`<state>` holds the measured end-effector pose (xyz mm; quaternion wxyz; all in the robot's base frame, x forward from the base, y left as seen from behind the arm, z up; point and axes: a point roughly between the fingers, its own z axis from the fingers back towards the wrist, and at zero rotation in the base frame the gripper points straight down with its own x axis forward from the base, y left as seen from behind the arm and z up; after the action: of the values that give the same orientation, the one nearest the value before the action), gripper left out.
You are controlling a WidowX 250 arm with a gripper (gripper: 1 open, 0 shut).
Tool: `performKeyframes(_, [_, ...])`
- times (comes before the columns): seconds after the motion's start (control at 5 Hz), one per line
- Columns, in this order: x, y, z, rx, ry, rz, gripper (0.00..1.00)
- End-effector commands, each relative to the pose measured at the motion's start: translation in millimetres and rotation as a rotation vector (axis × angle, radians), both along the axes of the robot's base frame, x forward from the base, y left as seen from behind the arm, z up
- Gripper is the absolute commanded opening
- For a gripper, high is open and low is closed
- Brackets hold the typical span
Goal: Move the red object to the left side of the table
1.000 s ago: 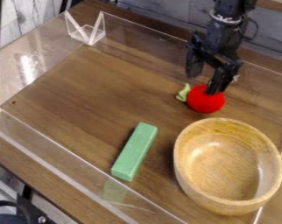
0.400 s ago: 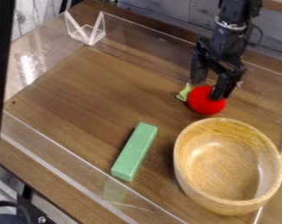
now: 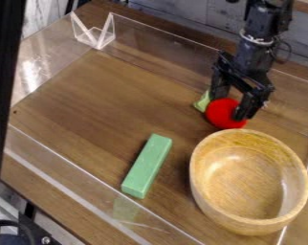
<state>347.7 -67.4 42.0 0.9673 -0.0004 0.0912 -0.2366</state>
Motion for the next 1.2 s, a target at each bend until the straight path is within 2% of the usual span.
performKeyframes(0.0, [3.3, -1.1, 17.4, -0.009, -0.049, 0.024, 1.00])
performKeyframes(0.2, [-6.5, 0.4, 21.6, -0.011, -0.048, 0.087, 0.00])
performKeyframes(0.4, [-18.4, 5.3, 49.4, -0.018, -0.096, 0.162, 0.00])
performKeyframes(0.6, [-21.2, 22.3, 75.4, -0.019, -0.156, 0.244, 0.00])
performKeyframes(0.8, [-19.3, 47.6, 85.6, -0.015, -0.180, 0.344, 0.00])
performKeyframes(1.0, [-13.9, 88.5, 78.0, -0.009, -0.174, 0.448, 0.00])
